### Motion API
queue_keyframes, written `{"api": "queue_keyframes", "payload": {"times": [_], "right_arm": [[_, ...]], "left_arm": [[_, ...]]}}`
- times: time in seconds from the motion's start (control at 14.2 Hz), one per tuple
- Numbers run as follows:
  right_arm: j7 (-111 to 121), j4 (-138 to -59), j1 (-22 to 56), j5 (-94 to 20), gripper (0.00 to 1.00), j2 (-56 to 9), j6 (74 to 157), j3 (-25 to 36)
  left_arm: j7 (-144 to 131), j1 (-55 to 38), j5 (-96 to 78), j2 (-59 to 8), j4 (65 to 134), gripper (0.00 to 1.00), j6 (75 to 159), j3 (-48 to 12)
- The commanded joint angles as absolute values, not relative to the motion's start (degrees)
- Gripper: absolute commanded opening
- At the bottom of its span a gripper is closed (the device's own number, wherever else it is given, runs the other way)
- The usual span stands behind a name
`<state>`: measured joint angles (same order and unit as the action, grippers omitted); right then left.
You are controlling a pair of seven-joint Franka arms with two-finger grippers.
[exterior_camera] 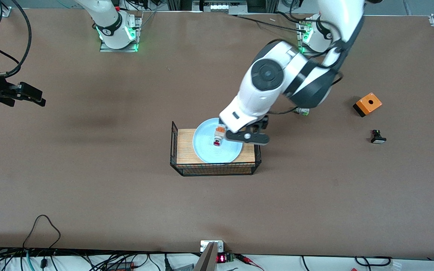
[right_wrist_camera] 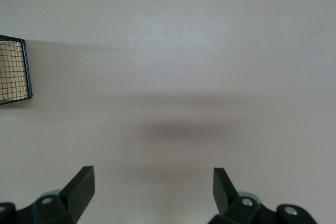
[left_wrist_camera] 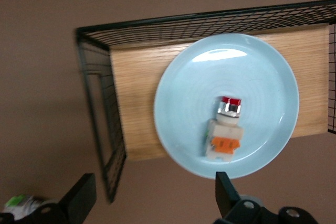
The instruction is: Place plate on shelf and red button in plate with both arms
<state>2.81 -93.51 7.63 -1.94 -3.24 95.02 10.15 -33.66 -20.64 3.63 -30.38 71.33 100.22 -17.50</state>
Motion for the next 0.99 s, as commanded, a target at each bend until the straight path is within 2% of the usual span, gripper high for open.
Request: {"api": "queue_keyframes", "payload": {"times": [0.0, 0.28, 0.49, 0.56, 0.71, 0.92], "right_arm": [[2.29, -93.6, 7.56, -0.97, 1.0, -2.29, 94.31, 9.84], [2.29, -93.6, 7.65, -1.05, 1.0, -2.37, 94.31, 9.76], [2.37, -93.34, 7.65, -1.05, 1.0, -2.29, 94.31, 9.76], [2.63, -92.99, 7.65, -1.05, 1.0, -2.29, 94.31, 9.67], [2.46, -92.29, 7.56, -1.23, 1.0, -2.37, 92.56, 9.76], [2.37, -91.32, 7.65, -1.41, 1.0, -2.46, 91.76, 9.67]], "left_arm": [[-34.01, -17.16, 5.1, -23.48, 72.77, 1.0, 91.79, -17.67], [-32.88, -7.31, 4.31, -19.09, 72.68, 1.0, 79.74, -18.28], [-23.06, -2.48, 4.13, -16.45, 73.21, 1.0, 75.59, -17.67], [-19.11, -2.03, 3.96, -14.26, 74.95, 1.0, 75.76, -16.97], [-12.43, -2.11, 1.69, -10.05, 79.86, 1.0, 78.38, -10.32], [-3.35, -2.11, -0.09, 0.24, 96.37, 1.0, 90.58, -3.27]]}}
